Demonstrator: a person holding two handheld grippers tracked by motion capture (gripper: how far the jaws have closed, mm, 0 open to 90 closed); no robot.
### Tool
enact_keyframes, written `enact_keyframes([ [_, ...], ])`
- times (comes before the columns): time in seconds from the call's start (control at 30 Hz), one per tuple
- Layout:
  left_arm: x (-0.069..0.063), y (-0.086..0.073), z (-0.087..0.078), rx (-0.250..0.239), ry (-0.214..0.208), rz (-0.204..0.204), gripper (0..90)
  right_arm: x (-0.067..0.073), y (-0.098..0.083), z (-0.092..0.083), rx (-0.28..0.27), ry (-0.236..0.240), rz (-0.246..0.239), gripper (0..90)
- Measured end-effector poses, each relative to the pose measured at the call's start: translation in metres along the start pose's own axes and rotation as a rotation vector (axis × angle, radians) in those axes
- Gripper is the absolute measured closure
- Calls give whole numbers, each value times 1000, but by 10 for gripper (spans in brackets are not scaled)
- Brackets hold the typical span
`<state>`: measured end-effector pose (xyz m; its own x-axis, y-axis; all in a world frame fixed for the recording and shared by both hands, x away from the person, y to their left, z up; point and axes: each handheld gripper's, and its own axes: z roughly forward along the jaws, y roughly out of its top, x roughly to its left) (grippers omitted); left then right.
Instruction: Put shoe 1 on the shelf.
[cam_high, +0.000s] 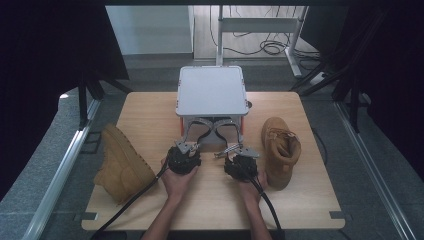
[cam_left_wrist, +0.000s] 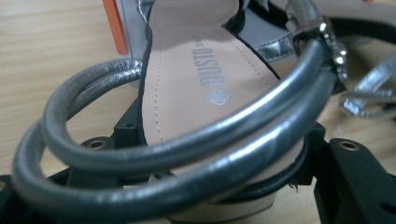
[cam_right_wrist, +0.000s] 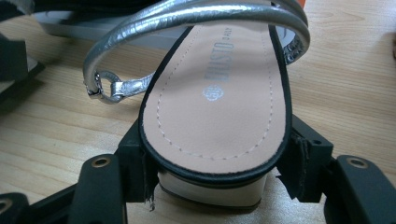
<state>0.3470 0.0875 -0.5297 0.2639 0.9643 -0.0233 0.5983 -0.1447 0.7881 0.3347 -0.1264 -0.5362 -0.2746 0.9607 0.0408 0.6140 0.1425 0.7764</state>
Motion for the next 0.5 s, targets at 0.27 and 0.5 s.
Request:
enact_keyframes([
  [0.27,-3,8,11,-19,46,-15,390,0,0,-1,0,-6,8,392],
  [0.5,-4,15,20,-25,81,-25,391,-1,0,-2,4,-10,3,394],
])
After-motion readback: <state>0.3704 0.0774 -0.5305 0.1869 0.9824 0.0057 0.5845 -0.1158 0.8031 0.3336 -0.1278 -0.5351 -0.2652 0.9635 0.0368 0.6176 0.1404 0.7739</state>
